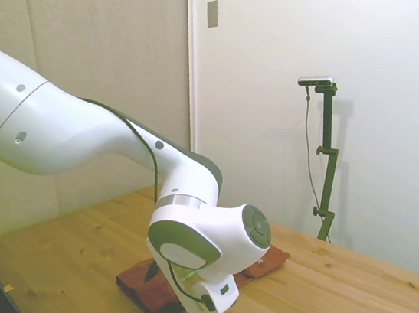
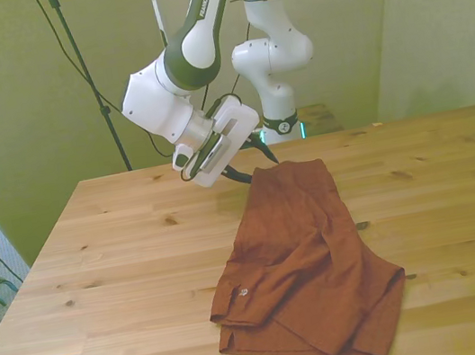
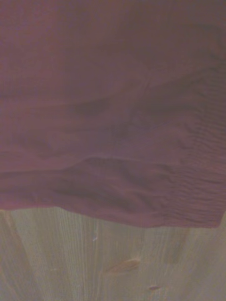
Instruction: Unfold the shorts
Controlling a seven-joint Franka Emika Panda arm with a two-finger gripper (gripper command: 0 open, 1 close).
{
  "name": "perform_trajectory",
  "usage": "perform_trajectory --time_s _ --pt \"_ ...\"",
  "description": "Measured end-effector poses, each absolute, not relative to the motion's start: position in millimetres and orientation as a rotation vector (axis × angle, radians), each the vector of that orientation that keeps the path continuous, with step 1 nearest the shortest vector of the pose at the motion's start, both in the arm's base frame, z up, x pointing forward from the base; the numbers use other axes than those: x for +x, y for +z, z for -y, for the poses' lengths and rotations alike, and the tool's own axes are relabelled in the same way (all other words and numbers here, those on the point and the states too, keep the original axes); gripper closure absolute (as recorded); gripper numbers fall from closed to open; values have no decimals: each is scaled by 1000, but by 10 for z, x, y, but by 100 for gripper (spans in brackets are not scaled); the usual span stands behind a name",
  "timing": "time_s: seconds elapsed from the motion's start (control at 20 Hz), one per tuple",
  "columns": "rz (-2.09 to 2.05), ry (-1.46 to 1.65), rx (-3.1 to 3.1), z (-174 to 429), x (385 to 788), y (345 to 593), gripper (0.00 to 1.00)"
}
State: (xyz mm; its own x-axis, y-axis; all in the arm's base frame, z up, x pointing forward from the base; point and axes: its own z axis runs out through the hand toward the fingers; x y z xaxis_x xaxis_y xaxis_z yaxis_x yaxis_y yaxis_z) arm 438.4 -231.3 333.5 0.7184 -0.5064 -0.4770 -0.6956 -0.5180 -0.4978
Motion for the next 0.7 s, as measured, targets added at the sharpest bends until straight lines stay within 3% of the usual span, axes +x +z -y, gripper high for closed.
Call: perform_trajectory --time_s 0.7 --pt "-920 367 -2221 2376 4355 3302 100"
